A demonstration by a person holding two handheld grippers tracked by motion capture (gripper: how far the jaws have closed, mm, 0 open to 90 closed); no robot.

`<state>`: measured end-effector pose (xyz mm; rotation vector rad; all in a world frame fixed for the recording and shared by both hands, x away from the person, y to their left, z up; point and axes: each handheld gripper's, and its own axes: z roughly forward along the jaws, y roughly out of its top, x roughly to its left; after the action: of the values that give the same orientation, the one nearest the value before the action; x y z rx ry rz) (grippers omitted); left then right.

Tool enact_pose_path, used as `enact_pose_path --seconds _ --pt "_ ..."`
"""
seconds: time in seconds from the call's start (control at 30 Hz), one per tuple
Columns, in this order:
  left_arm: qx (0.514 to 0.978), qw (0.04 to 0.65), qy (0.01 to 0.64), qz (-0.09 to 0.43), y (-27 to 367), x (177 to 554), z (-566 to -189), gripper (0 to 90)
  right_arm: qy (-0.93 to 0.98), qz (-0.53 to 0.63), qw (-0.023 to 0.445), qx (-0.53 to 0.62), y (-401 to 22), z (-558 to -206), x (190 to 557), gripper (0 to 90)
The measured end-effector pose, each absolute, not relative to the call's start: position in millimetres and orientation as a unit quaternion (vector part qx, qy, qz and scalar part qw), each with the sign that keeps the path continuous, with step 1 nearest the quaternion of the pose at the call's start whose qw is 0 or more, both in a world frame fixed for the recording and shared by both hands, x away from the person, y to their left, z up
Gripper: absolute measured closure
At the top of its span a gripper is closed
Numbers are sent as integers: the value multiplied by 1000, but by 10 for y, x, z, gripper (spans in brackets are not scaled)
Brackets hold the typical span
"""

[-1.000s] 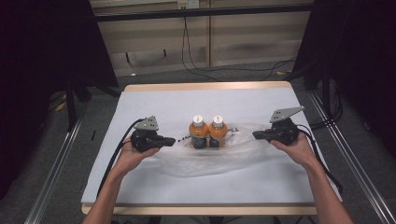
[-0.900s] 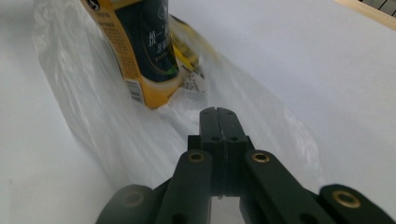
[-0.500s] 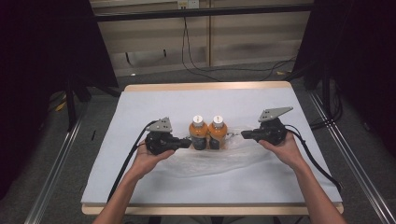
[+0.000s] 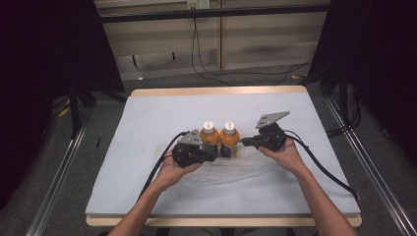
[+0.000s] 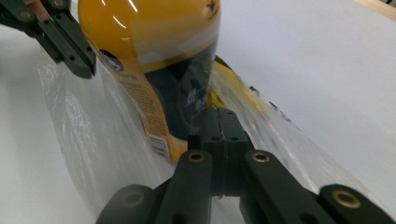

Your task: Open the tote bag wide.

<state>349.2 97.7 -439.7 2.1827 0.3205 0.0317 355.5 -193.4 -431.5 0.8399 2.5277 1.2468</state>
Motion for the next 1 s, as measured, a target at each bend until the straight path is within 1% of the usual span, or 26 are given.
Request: enact_pose_path --seconds 0.13,0.3,0.33,0.57,0.63,0.83,0.93,1.0 --pt "877 461 139 9 950 3499 -4411 893 855 422 94 288 -1868 -4370 3627 900" --pt "877 457 143 28 908 3477 -4432 900 858 415 93 287 -1796 -4389 3722 900" --pt "880 451 142 40 886 3463 -4446 900 858 414 92 290 -1785 -4389 3738 900" --pt "895 422 133 54 778 3444 -4551 900 863 403 88 292 -1722 -4423 3840 900" --pt "903 406 124 60 755 3446 -4590 900 864 400 82 296 -1712 -4470 3882 900" --pt "916 379 118 57 736 3403 -4698 900 864 394 61 307 -1682 -4605 3981 900" --pt "922 367 105 61 739 3389 -4725 900 867 390 52 306 -1654 -4671 3999 900" --pt "919 374 112 55 736 3380 -4743 900 870 381 47 311 -1646 -4713 4010 900"
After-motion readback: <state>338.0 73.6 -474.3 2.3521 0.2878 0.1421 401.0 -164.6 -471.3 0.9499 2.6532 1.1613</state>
